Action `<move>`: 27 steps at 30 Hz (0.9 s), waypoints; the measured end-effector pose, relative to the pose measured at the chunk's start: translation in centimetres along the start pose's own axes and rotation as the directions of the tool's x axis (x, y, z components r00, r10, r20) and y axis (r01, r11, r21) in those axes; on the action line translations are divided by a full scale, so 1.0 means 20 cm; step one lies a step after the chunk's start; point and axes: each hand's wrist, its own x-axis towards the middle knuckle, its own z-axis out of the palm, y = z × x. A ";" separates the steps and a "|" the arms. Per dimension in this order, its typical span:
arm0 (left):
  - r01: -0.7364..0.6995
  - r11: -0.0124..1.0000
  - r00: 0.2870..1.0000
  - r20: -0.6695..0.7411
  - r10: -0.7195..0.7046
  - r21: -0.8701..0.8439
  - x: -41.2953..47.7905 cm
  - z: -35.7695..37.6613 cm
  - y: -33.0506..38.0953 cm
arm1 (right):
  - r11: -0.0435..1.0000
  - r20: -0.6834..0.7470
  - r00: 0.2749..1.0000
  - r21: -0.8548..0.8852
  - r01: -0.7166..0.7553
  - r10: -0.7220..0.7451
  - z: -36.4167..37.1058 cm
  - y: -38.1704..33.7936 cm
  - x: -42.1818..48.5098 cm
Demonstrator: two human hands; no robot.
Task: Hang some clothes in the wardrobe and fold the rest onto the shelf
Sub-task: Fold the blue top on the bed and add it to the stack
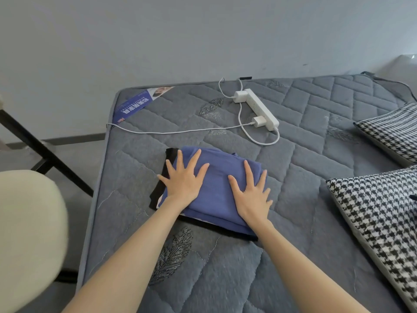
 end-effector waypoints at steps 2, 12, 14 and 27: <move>0.096 0.991 0.995 0.017 -0.095 -0.093 0.03 -0.01 -0.02 | 0.995 0.002 0.998 0.078 -0.068 0.068 0.00 -0.01 0.01; 0.266 0.946 0.964 0.062 -0.259 -0.184 0.08 -0.01 -0.08 | 0.973 -0.067 0.991 0.207 -0.098 0.114 0.02 -0.04 -0.02; 0.272 0.941 0.962 0.071 -0.263 -0.202 0.07 -0.01 -0.09 | 0.974 -0.069 0.991 0.203 -0.096 0.112 0.02 -0.05 -0.02; 0.186 0.927 0.982 0.019 -0.190 -0.326 -0.22 -0.13 -0.11 | 0.987 0.069 0.998 0.163 -0.009 -0.003 -0.08 -0.05 -0.16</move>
